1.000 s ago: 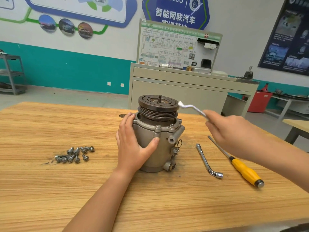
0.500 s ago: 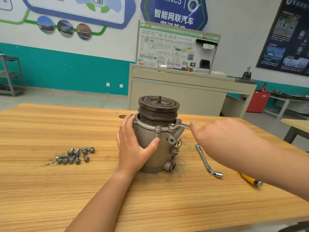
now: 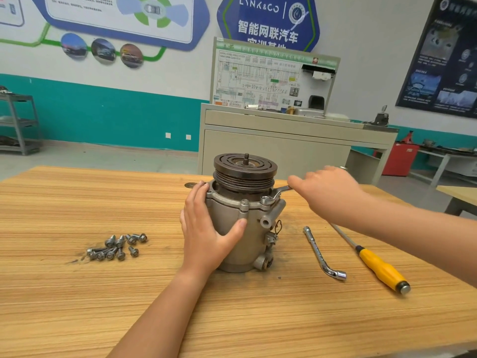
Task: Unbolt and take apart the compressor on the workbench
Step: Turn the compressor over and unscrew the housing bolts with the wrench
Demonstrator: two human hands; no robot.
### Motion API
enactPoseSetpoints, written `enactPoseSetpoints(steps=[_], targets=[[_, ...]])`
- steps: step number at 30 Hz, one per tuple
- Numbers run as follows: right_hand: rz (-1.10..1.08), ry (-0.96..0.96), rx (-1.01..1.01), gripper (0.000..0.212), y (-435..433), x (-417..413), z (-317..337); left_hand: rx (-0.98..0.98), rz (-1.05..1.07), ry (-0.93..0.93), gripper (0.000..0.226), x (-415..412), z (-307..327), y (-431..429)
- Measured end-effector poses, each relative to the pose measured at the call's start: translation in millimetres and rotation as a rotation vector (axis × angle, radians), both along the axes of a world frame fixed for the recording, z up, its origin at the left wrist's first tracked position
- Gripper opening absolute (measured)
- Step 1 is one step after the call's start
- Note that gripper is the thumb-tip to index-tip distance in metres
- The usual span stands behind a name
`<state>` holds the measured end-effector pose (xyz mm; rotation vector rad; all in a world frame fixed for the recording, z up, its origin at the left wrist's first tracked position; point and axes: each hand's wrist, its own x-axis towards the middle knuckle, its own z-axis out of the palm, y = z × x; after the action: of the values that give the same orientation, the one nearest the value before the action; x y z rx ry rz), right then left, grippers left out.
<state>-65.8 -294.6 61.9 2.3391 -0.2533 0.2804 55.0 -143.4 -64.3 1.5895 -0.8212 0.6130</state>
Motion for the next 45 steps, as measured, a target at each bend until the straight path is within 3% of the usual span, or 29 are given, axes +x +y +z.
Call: enactPoseSetpoints(steps=[5, 8, 13, 17, 20, 26, 30, 36, 40, 45], targets=[[0.342, -0.22, -0.022, 0.031, -23, 25, -9, 0.006, 0.004, -0.009, 0.087, 0, 0, 1], [0.362, -0.216, 0.05, 0.035, -20, 23, -13, 0.01, -0.011, -0.007, 0.084, 1, 1, 1], [0.313, -0.498, 0.391, 0.032, -2, -27, -25, 0.015, 0.009, -0.014, 0.089, 1, 0, 1], [0.025, -0.287, 0.463, 0.04, 18, -55, -34, 0.019, 0.019, -0.01, 0.089, 0, 1, 2], [-0.036, -0.173, 0.422, 0.038, 29, -60, -31, 0.023, 0.023, -0.01, 0.09, 0, 0, 2], [-0.127, -0.031, 0.145, 0.055, 48, -46, -14, 0.018, 0.015, 0.006, 0.09, -1, 2, 2], [-0.123, 0.086, 0.024, 0.056, 60, -40, -1, 0.024, 0.011, 0.013, 0.09, -2, 2, 2], [-0.116, 0.167, 0.091, 0.008, 38, -39, 8, 0.03, -0.001, 0.022, 0.091, -3, 3, 3], [-0.111, 0.115, -0.04, 0.026, 14, -17, 12, 0.024, 0.003, 0.024, 0.091, -3, 3, 3], [-0.018, -0.036, -0.003, 0.03, 5, 20, -9, 0.015, 0.011, 0.001, 0.09, -2, 4, 2]])
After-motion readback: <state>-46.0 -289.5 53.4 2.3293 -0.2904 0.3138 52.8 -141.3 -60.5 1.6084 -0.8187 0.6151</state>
